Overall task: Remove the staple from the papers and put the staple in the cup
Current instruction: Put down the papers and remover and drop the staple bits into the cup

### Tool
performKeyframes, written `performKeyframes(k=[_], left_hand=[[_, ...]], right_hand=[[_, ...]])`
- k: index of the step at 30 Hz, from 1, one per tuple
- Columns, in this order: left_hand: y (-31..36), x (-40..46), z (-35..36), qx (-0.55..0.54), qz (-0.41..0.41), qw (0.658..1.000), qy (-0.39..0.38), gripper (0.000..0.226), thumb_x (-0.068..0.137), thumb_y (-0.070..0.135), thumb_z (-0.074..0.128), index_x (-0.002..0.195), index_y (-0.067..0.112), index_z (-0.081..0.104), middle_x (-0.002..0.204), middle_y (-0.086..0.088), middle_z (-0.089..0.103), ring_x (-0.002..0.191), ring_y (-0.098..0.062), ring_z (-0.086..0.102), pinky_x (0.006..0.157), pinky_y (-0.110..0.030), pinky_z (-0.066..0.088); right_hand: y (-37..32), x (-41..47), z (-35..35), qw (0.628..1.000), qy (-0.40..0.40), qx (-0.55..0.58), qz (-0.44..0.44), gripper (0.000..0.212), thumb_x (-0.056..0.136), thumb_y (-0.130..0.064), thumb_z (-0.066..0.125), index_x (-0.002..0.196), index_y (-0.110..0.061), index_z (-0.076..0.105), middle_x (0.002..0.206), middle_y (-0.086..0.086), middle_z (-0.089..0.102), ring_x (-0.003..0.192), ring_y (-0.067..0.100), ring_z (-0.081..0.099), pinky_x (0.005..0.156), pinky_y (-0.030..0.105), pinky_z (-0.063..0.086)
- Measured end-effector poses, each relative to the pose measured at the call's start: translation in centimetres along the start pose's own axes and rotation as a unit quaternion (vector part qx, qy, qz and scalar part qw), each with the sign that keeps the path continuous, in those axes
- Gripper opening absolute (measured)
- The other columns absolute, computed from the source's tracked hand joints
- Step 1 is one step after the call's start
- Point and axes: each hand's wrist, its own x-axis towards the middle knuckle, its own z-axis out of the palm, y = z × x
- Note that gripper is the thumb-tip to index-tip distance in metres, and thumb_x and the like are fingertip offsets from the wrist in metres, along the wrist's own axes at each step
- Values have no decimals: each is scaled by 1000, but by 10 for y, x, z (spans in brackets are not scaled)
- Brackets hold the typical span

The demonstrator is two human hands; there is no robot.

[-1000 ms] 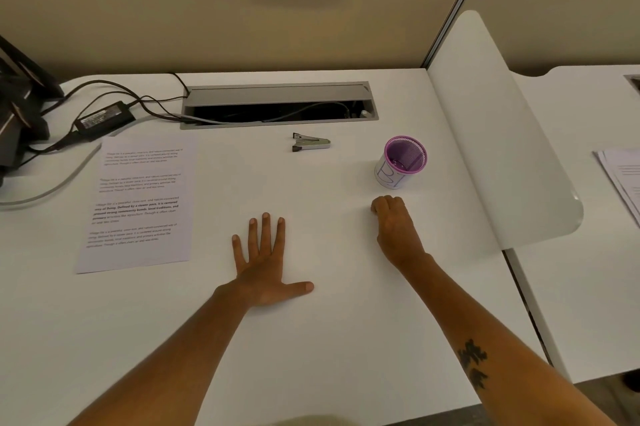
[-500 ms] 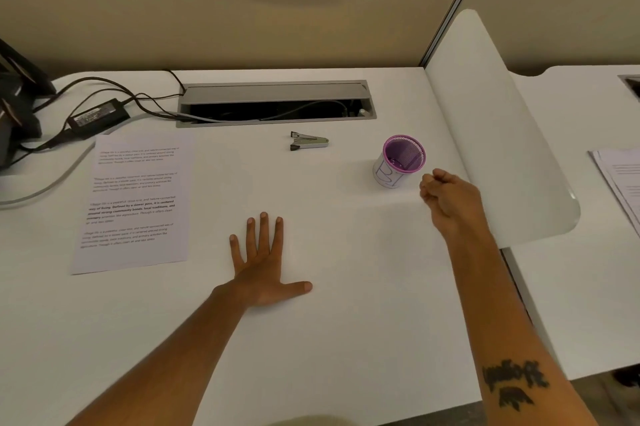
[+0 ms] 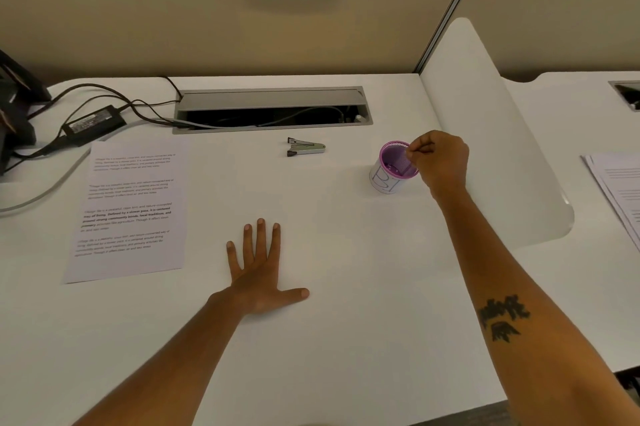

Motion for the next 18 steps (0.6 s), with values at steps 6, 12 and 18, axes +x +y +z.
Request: performKeyframes(k=[6, 12, 18], left_hand=[[0, -2, -1, -2, 0, 1000, -4, 149, 55, 106, 42, 145, 33, -52, 150, 1, -65, 140, -27, -59, 118, -65, -29], [1, -2, -2, 2, -2, 1000, -9, 149, 53, 107, 39, 145, 33, -52, 148, 1, -66, 140, -28, -59, 119, -66, -28], [1, -1, -2, 0, -1, 1000, -8, 149, 53, 107, 40, 144, 33, -53, 149, 2, -66, 138, -27, -61, 118, -65, -29]], right_hand=[[2, -1, 2, 1000, 3, 15, -1, 11, 79, 2, 77, 85, -7, 80, 85, 7, 79, 80, 24, 75, 77, 34, 65], [0, -2, 1, 1000, -6, 17, -5, 16, 84, 6, 72, 92, -5, 81, 93, 11, 80, 87, 26, 74, 83, 39, 65], [2, -12, -4, 997, -1, 66, 26, 17, 85, 0, 78, 100, -8, 81, 95, 8, 80, 89, 24, 76, 87, 37, 65]])
